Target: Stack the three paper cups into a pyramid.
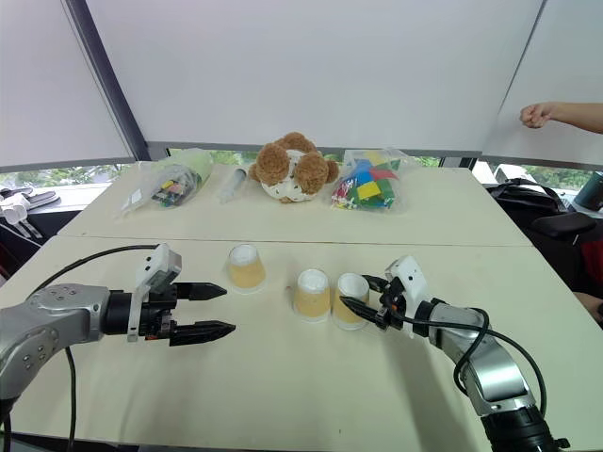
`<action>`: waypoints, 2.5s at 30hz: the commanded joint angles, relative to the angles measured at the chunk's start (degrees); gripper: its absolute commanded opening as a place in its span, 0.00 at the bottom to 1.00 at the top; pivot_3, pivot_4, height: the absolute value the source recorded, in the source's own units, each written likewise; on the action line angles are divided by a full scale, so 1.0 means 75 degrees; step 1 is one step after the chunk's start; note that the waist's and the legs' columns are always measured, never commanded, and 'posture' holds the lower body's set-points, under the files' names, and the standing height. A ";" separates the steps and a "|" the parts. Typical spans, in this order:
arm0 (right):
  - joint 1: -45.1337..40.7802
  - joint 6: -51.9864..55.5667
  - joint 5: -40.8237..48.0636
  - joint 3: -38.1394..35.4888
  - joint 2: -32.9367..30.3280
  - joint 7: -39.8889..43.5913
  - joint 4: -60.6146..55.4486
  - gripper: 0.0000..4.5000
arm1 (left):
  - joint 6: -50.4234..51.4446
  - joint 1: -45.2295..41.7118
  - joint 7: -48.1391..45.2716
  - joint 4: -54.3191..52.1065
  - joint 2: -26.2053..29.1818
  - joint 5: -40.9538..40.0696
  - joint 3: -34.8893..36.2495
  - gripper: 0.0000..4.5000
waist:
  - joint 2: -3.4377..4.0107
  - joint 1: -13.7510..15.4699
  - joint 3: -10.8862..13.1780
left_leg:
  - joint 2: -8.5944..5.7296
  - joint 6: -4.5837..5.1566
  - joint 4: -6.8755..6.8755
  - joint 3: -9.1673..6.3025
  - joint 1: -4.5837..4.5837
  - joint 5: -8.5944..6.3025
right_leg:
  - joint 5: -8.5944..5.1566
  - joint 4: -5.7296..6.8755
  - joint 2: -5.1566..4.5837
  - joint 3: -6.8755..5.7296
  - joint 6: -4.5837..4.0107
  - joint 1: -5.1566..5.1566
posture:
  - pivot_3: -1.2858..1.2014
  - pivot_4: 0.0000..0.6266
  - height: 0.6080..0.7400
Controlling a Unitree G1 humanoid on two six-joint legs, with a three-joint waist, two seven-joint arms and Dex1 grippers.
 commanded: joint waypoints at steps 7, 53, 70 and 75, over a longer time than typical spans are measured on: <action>-0.0247 -0.0388 -0.0150 0.0087 0.0217 0.0083 0.0339 0.50 | 0.0016 0.0018 0.0063 -0.0244 -0.0022 -0.0118 0.0238 1.00 | 0.0000 -0.0006 0.0000 | 0.0000 0.0000 0.0001 0.0000 0.0000 0.0000 | 0.0000 0.0005 0.0000 0.0000 0.0000 -0.0001 | 0.52 0.24 1.00; -0.0663 0.4559 0.4074 -0.1325 -0.2169 -0.0321 -0.3746 0.99 | -0.5592 -0.2854 -0.0715 0.6380 -0.2620 0.3896 -0.0931 1.00 | -0.0015 0.0181 -0.0007 | -0.0001 0.0011 0.0011 0.0000 -0.0013 -0.0006 | 0.0001 0.0019 0.0000 0.0000 0.0000 -0.0015 | 0.52 0.24 1.00; -0.0288 0.4164 0.3442 -0.1106 -0.2378 -0.0345 -0.3788 1.00 | -0.7077 -0.3778 -0.0895 0.8248 -0.3531 0.4630 -0.1017 0.58 | -0.0017 0.0206 -0.0008 | -0.0001 0.0015 0.0017 -0.0002 -0.0014 -0.0007 | 0.0001 0.0022 0.0003 0.0000 0.0001 -0.0014 | 0.52 0.24 1.00; -0.0226 0.4122 0.3371 -0.1188 -0.2366 -0.0390 -0.3737 1.00 | -0.6970 -0.4067 -0.0778 0.8098 -0.3643 0.4478 -0.0823 0.51 | -0.0018 0.0233 -0.0008 | -0.0001 0.0015 0.0019 -0.0003 -0.0015 -0.0007 | 0.0001 0.0022 0.0002 0.0000 0.0001 -0.0013 | 0.52 0.24 1.00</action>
